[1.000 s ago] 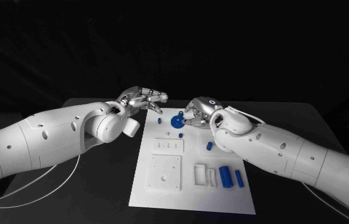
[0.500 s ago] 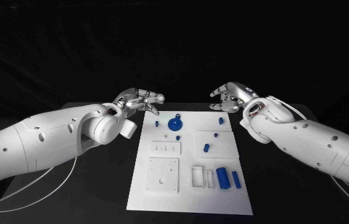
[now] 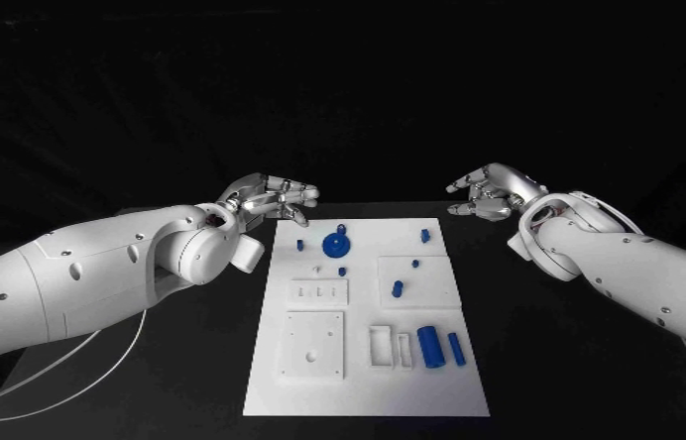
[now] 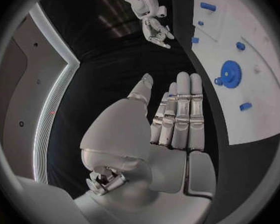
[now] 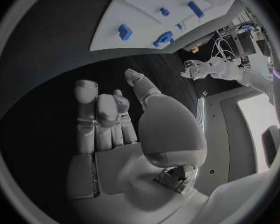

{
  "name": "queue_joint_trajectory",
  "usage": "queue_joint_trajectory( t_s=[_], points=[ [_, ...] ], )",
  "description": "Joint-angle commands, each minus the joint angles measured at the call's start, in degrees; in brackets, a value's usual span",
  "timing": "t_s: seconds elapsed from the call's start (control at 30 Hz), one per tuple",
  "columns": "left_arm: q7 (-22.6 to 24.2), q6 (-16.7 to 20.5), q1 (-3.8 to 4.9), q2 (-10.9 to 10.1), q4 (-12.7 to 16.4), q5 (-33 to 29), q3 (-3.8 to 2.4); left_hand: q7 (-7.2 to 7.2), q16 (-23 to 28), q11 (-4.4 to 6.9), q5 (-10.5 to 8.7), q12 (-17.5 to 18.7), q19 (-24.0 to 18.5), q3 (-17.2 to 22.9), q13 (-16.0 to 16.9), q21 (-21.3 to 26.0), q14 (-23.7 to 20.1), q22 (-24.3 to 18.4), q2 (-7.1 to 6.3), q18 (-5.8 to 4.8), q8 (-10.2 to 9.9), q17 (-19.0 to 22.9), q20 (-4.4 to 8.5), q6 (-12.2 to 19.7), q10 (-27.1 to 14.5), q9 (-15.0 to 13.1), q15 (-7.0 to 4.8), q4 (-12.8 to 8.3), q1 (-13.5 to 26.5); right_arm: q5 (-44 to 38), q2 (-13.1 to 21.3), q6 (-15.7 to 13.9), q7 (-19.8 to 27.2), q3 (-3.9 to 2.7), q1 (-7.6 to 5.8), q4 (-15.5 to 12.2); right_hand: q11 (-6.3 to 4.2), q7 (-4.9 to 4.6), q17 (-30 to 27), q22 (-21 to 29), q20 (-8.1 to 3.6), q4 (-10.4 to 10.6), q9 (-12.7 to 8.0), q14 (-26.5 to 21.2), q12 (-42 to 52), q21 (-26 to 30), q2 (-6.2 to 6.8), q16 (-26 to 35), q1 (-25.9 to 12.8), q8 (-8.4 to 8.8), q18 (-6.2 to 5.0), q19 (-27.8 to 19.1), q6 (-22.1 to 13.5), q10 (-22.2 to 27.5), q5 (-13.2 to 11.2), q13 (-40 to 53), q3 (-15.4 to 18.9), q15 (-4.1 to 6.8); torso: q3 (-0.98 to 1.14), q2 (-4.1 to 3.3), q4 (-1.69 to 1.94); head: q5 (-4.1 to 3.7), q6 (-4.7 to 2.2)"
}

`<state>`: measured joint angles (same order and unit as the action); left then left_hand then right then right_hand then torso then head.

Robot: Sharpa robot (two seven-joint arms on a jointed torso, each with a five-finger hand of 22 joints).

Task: Assemble the parts on the task board

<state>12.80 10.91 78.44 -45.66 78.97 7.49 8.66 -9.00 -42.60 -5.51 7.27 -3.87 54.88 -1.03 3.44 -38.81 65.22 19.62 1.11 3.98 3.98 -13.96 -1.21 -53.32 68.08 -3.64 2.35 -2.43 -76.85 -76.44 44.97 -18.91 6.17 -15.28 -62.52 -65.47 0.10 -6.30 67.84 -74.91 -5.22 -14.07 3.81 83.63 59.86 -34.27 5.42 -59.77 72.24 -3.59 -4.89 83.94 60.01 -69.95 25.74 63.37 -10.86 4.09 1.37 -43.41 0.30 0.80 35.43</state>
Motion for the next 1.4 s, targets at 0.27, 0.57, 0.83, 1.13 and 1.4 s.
queue_joint_trajectory(
  t_s=[0.27, 0.57, 0.83, 1.13, 1.4],
  points=[
    [0.46, -1.52, -0.21, 0.11, -0.12, 0.12, -0.03, 0.23, 0.23, 0.25, -0.12, -0.26, 0.04, -0.14, 0.08, -0.06, -0.11, -0.06, 0.60, -0.39, -0.02, -0.16, 0.53, -0.25, 1.26, -0.06, -0.60, 0.23, -0.07, 2.61, -1.26, 5.70, 3.65, -0.02, 1.37, 3.19, -0.10, 0.14, 0.02, -4.00, 0.15, -0.60, -0.07, -0.16, -0.29, 0.31, -0.44, 0.24, -0.26, 0.02, -0.35, 2.61, 0.39, 0.40, 0.24, -0.07, 0.28, -0.22, -0.14, -0.11, 0.21, -0.44, 0.33],
    [0.36, -1.83, -0.32, 0.19, -0.19, 0.30, -0.03, 0.25, 0.22, 0.32, -0.14, -0.20, 0.08, -0.13, 0.07, -0.04, -0.09, -0.02, 0.62, -0.48, -0.04, -0.24, 0.62, -0.23, 1.54, -0.06, -0.65, 0.27, -0.10, 2.14, -3.62, 7.19, 3.86, 0.00, 3.03, 6.35, -0.05, 0.07, -0.01, -3.98, 0.19, -1.02, -0.07, -0.23, -0.30, 0.51, -0.82, 0.38, -0.29, 0.03, -0.32, 2.53, 0.21, 0.55, 0.19, -0.01, 0.72, -0.27, -0.22, -0.12, 0.28, -0.38, 0.50],
    [0.28, -2.13, -0.35, 0.22, -0.25, 0.42, -0.03, 0.25, 0.22, 0.32, -0.14, -0.20, 0.08, -0.13, 0.07, -0.04, -0.09, -0.02, 0.62, -0.48, -0.04, -0.24, 0.62, -0.23, 1.54, -0.06, -0.65, 0.27, -0.10, 1.97, -5.10, 7.93, 3.90, 0.00, 4.07, 7.73, -0.01, 0.02, 0.02, -3.99, 0.20, -1.17, -0.08, -0.24, -0.25, 0.52, -0.97, 0.36, -0.36, 0.04, -0.35, 2.51, -0.01, 0.61, 0.18, 0.05, 0.85, -0.29, -0.25, -0.08, 0.20, -0.29, 0.79],
    [0.21, -2.27, -0.36, 0.24, -0.30, 0.58, -0.03, 0.25, 0.22, 0.32, -0.14, -0.20, 0.08, -0.13, 0.07, -0.04, -0.09, -0.02, 0.62, -0.48, -0.04, -0.24, 0.62, -0.23, 1.54, -0.06, -0.65, 0.27, -0.10, 1.96, -6.14, 7.44, 4.05, 0.00, 4.49, 8.83, 0.03, -0.03, 0.11, -4.02, 0.21, -1.19, -0.07, -0.26, -0.19, 0.42, -1.10, 0.29, -0.61, 0.03, -0.51, 2.53, -0.28, 0.63, 0.35, 0.11, 1.31, -0.30, -0.22, -0.01, 0.15, -0.20, 1.01],
    [0.17, -2.45, -0.36, 0.32, -0.32, 0.62, -0.03, 0.24, 0.18, 0.30, -0.15, -0.14, 0.09, -0.16, 0.07, 0.01, -0.09, 0.08, 0.63, -0.54, -0.03, -0.42, 0.66, -0.21, 1.49, -0.06, -0.66, 0.32, -0.14, 2.17, -7.08, 6.36, 3.67, 0.02, 4.58, 9.41, 0.06, -0.02, 0.23, -3.98, 0.29, -0.43, -0.07, -0.23, -0.08, 0.54, -1.48, 0.23, -0.73, 0.03, -0.66, 2.59, -0.34, 0.62, -0.07, 0.20, 2.61, -0.33, -0.27, 0.02, 0.19, -0.01, 1.16]
  ],
)
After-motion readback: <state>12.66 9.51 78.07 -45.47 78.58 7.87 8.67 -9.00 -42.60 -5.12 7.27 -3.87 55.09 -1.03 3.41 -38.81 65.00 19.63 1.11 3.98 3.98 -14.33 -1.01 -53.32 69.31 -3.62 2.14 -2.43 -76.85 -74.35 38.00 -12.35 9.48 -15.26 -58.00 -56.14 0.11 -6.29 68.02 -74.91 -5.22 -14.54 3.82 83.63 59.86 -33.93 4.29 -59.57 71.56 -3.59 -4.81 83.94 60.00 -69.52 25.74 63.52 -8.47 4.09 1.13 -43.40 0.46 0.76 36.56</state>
